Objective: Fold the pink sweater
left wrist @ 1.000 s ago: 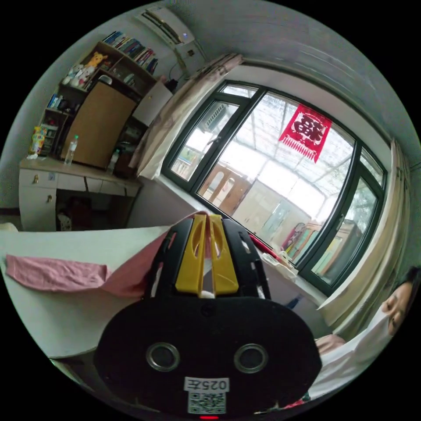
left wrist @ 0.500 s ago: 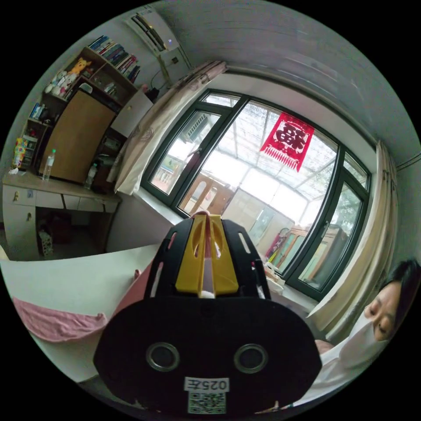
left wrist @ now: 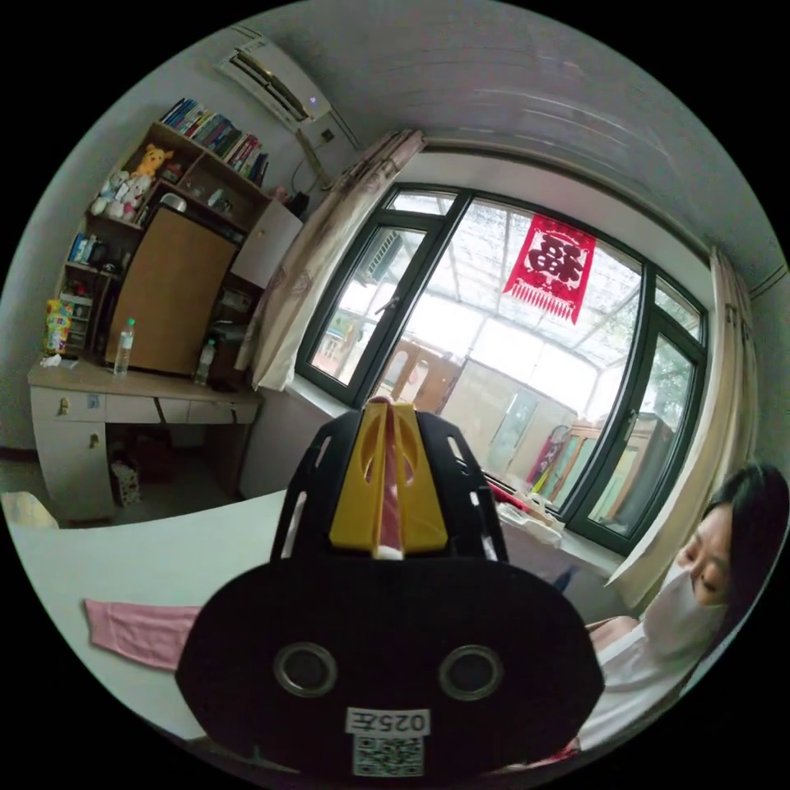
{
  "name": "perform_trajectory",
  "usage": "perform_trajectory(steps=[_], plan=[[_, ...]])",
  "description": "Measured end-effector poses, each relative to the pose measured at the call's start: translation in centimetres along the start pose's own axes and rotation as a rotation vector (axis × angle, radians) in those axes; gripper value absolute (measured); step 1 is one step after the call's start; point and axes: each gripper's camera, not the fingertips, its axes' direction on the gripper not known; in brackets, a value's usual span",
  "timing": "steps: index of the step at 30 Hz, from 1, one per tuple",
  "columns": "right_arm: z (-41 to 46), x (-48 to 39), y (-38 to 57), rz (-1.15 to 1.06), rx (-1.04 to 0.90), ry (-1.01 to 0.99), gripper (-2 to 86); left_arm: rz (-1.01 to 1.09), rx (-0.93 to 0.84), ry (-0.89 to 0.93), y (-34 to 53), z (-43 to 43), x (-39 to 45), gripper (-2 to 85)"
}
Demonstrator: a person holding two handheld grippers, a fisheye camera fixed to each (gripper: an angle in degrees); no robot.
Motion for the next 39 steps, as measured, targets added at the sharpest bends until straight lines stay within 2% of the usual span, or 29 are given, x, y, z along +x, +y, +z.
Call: perform_trajectory(steps=[4, 6, 9, 12, 16, 19, 22, 24, 26, 28, 31, 35, 37, 39], plan=[[-6.2, 5.5, -7.7, -0.097, 0.140, 0.013, -0.9, 0.010, 0.068, 0.065, -0.4, -2.8, 0.0, -1.1], [-11.0, 9.0, -13.8, -0.131, 0.272, -0.058, -1.0, 0.033, 0.145, 0.180, -1.5, -5.3, 1.2, -1.1], [-15.0, 12.4, -21.4, -0.178, 0.325, -0.144, -1.0, 0.096, 0.233, 0.300, -3.9, -8.7, 3.4, -1.2], [-16.8, 15.2, -27.7, -0.180, 0.395, -0.191, -1.0, 0.153, 0.257, 0.262, -7.3, -10.6, 5.2, -1.4], [-15.0, 17.7, -35.0, -0.186, 0.369, -0.264, -1.0, 0.165, 0.214, 0.162, -11.7, -9.6, 4.9, -1.2], [-8.8, 19.2, -40.8, -0.161, 0.238, -0.316, -1.0, 0.071, 0.123, 0.068, -15.1, -5.4, 0.8, -1.2], [1.0, 20.3, -45.0, -0.095, 0.054, -0.332, -1.0, -0.081, 0.005, -0.006, -18.1, 1.9, -7.2, -1.2], [8.4, 21.4, -47.5, -0.062, -0.076, -0.213, -1.0, -0.238, -0.082, 0.028, -20.0, 9.3, -14.9, -1.2], [10.9, 22.9, -49.2, -0.029, -0.097, -0.067, -1.0, -0.368, -0.077, 0.115, -20.7, 14.7, -18.9, -1.2], [10.1, 25.1, -51.1, 0.031, -0.033, 0.058, -1.0, -0.361, -0.105, 0.177, -22.0, 20.5, -19.1, -1.2], [4.5, 28.7, -55.1, 0.132, 0.125, 0.157, -1.0, -0.212, -0.165, 0.234, -25.1, 29.8, -14.6, -1.2], [-2.6, 27.3, -59.7, -0.122, 0.181, 0.330, -1.0, -0.090, -0.152, 0.312, -28.1, 37.4, -10.0, -1.2], [-3.2, 26.3, -60.8, -0.200, 0.112, 0.263, -1.0, -0.087, -0.167, 0.279, -28.1, 39.6, -10.5, -1.3], [-1.5, 24.6, -61.4, -0.267, -0.044, 0.062, -1.0, -0.115, -0.223, 0.211, -26.7, 42.3, -13.0, -1.2]])
